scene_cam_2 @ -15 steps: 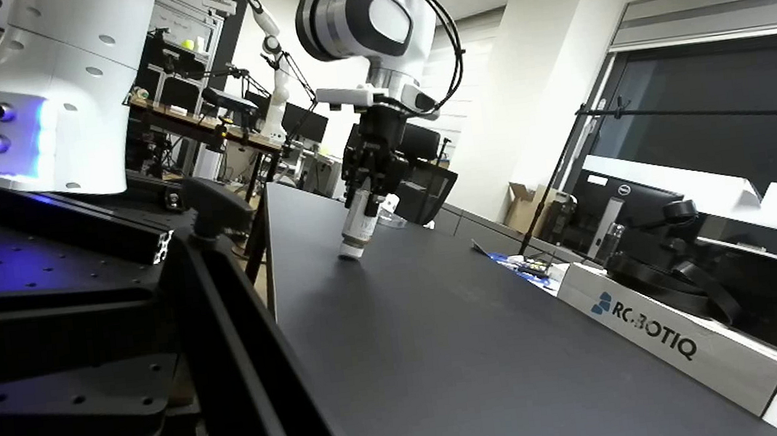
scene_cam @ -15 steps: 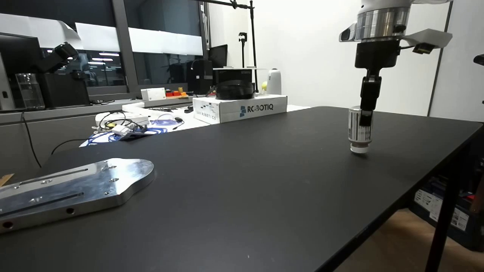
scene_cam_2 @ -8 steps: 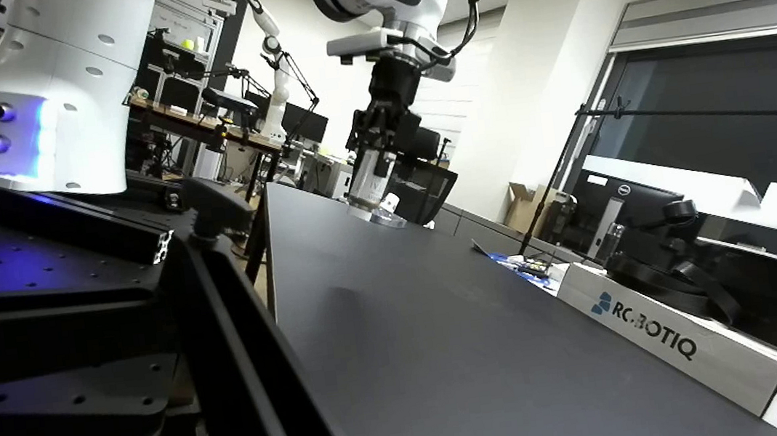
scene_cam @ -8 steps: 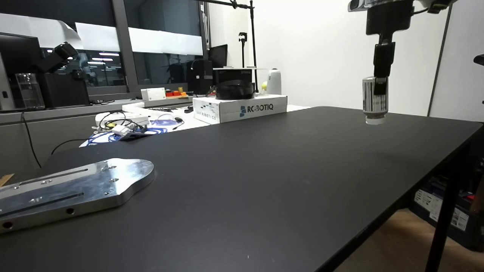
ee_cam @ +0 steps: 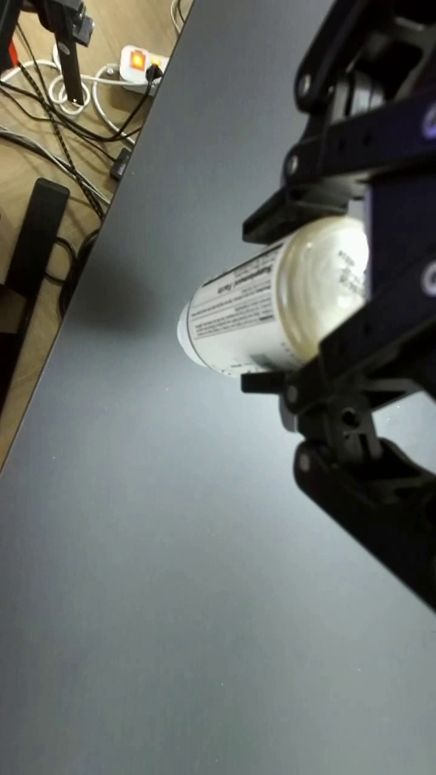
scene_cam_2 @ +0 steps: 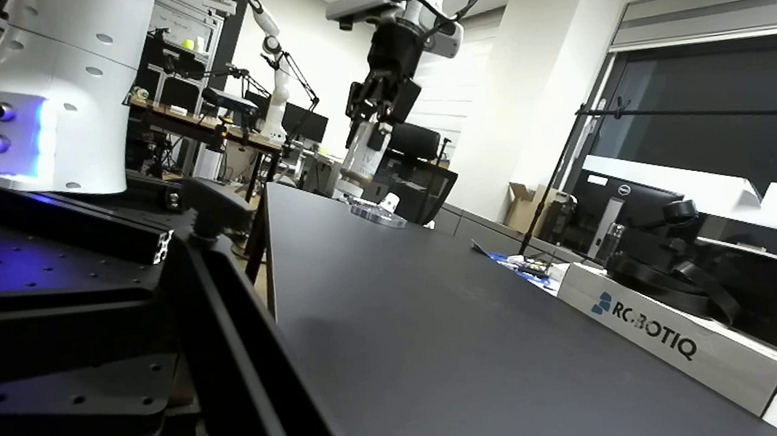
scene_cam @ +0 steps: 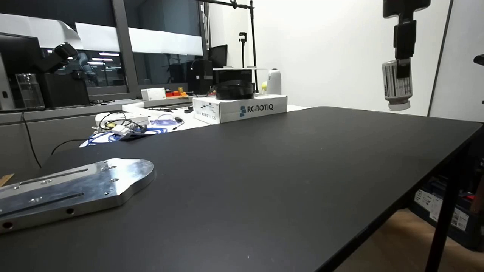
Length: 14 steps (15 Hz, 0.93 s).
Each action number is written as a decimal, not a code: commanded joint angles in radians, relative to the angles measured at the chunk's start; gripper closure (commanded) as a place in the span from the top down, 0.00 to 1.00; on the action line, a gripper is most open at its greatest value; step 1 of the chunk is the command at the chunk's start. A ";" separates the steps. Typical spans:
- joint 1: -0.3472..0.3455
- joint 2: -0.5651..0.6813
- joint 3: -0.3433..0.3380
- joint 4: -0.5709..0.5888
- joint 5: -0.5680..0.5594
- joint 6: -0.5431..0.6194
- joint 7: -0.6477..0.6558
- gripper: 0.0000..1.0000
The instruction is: Move the bottle to the right
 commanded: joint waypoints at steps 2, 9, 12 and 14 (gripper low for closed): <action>-0.001 -0.001 0.001 0.000 0.001 -0.003 -0.001 0.55; -0.064 0.199 -0.022 0.161 -0.025 0.122 0.035 0.30; -0.113 0.343 -0.086 0.297 0.024 0.154 0.002 0.30; -0.141 0.442 -0.123 0.402 0.057 0.154 -0.007 0.30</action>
